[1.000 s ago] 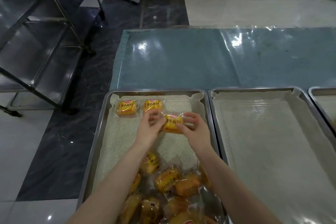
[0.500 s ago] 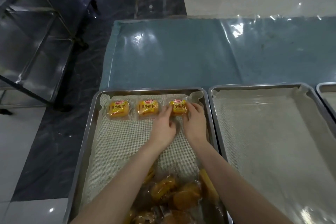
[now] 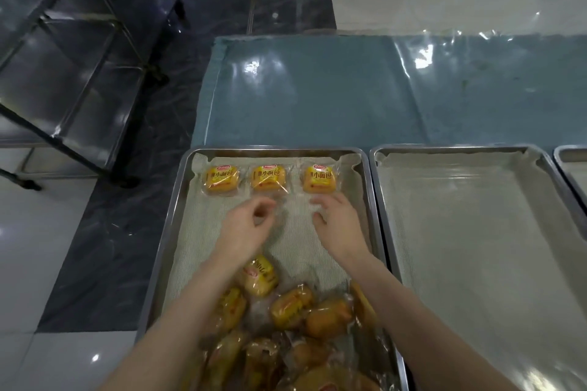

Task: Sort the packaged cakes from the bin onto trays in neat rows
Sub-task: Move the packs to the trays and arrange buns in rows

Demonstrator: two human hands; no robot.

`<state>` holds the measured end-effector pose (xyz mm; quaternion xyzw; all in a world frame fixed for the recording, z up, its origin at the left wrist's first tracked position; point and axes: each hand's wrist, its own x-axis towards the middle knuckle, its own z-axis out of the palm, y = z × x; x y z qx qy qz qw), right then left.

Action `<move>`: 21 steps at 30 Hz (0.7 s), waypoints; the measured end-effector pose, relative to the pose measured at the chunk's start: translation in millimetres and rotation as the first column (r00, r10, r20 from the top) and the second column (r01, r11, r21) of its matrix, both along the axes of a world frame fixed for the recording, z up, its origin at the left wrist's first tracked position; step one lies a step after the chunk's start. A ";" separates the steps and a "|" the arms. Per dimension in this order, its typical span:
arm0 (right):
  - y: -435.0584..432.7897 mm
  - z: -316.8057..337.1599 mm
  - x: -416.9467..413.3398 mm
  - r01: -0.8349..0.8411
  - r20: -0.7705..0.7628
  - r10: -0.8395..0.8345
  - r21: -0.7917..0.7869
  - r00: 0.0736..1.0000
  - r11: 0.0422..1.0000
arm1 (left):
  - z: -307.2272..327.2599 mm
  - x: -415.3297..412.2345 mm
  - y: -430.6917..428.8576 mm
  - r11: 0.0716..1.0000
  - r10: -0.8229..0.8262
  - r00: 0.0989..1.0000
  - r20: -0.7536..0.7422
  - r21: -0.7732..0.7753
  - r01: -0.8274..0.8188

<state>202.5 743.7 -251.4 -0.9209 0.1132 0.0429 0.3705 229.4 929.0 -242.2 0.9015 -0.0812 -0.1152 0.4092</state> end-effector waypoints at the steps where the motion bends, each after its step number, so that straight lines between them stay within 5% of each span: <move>1: 7.0 2.5 -6.4 -0.060 -0.070 0.063 0.041 0.996 0.997 | -0.7 -5.2 14.8 0.999 0.018 0.999 -0.033 0.029 -0.017; 5: 40.3 -0.9 -28.1 -0.294 -0.335 0.303 0.080 0.892 0.953 | -2.8 -29.9 54.5 0.981 -0.003 0.983 -0.185 0.190 0.039; 8: 56.7 -4.2 -40.9 -0.352 -0.390 0.351 0.072 0.852 0.933 | -6.3 -47.2 65.0 0.990 0.030 0.971 -0.236 0.142 0.004; 13: 66.6 5.6 -44.2 -0.235 -0.332 0.284 0.179 0.900 0.955 | -9.9 -56.9 74.3 0.984 0.134 0.963 -0.235 -0.085 -0.158; 18: 71.9 26.3 -27.0 -0.128 -0.208 0.245 0.456 0.947 0.881 | 5.1 -41.8 76.8 0.973 0.021 0.970 -0.241 -0.219 -0.076; 21: 78.5 30.8 -12.4 -0.205 -0.148 0.278 0.379 0.949 0.903 | 15.7 -32.6 73.2 0.949 0.099 0.974 -0.206 -0.276 -0.154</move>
